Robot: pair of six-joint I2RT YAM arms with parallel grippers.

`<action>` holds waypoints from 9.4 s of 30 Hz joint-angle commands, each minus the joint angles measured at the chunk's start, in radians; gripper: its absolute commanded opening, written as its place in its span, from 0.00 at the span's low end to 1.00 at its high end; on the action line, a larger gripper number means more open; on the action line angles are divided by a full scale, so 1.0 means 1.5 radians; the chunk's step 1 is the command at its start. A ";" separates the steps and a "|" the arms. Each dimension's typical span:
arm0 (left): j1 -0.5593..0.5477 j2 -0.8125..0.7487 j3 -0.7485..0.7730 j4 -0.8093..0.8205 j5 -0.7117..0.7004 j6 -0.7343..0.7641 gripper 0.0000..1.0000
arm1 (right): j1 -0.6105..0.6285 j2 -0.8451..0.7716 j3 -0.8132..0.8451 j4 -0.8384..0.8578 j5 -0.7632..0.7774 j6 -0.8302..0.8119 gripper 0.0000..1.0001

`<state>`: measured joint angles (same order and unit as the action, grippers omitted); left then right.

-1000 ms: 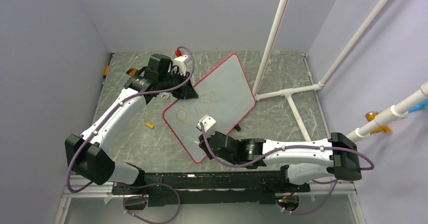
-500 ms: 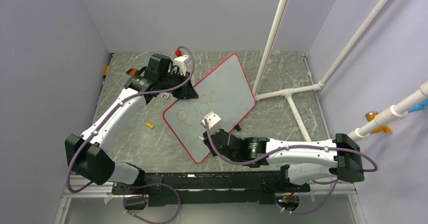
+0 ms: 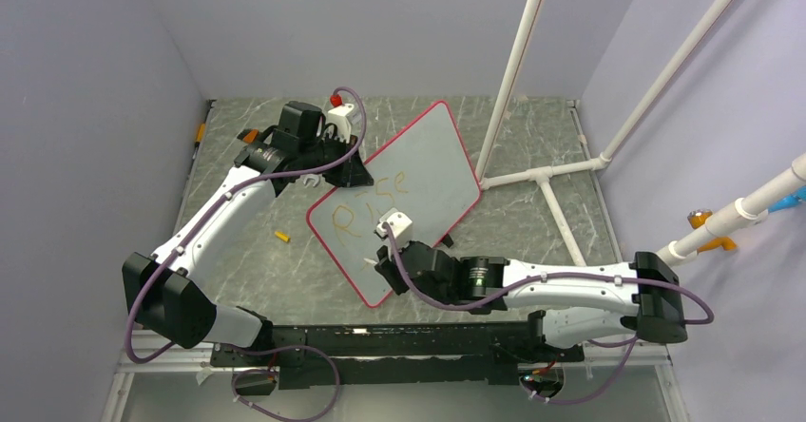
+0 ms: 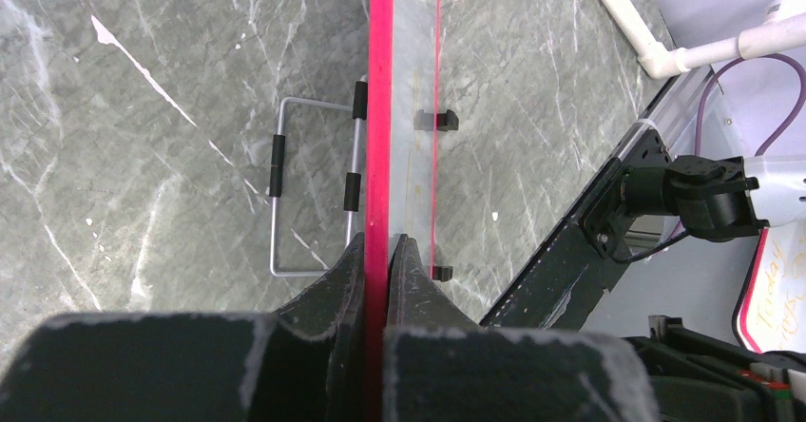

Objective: Write a sentence on the whiteboard

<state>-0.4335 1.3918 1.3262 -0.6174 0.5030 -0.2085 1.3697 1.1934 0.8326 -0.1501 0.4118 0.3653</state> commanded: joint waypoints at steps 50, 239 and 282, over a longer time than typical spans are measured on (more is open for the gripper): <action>0.015 0.007 -0.011 0.025 -0.232 0.081 0.00 | 0.003 0.063 -0.007 -0.077 0.047 0.107 0.00; 0.015 -0.003 -0.011 0.026 -0.219 0.081 0.00 | -0.090 0.053 0.047 -0.038 0.122 0.016 0.00; 0.014 -0.001 -0.011 0.027 -0.218 0.081 0.00 | -0.082 0.021 -0.076 0.026 -0.010 0.081 0.00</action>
<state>-0.4335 1.3853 1.3243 -0.6159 0.5034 -0.2054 1.2453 1.2308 0.7055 -0.2924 0.4343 0.4885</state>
